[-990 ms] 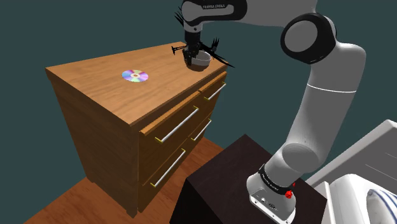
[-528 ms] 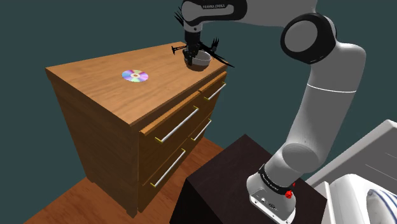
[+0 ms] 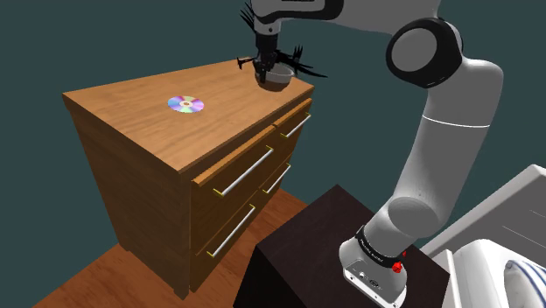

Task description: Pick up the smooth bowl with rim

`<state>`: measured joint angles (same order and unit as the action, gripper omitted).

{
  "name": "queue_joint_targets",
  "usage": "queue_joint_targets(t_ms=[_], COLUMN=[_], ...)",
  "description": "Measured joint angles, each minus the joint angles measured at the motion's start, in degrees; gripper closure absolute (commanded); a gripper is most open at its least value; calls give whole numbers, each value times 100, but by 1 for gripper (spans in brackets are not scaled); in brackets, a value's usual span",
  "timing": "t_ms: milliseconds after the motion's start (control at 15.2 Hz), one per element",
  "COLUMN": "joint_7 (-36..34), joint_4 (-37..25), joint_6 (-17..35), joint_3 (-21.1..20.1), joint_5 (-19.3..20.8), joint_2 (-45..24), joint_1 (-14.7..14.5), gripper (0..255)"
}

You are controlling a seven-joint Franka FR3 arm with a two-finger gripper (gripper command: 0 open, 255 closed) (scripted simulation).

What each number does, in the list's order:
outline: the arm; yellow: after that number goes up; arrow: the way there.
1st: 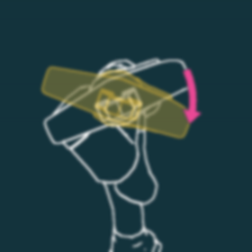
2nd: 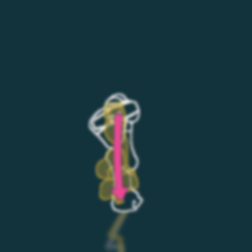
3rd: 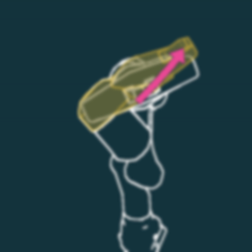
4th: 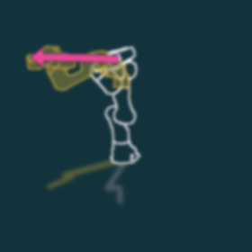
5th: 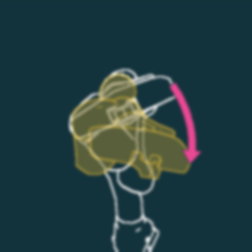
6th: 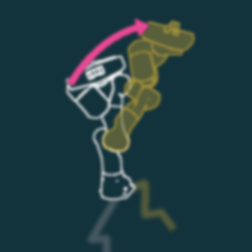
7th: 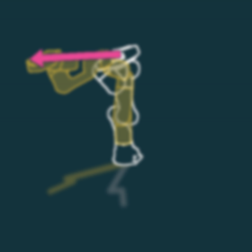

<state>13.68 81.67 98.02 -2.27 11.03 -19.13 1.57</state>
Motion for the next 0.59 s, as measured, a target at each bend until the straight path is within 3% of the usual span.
queue_joint_targets(t_ms=[594], joint_7=[108], joint_4=[-757], joint_6=[-682], joint_3=[-1], joint_5=[-10], joint_2=[-67], joint_1=[-24], gripper=[255])
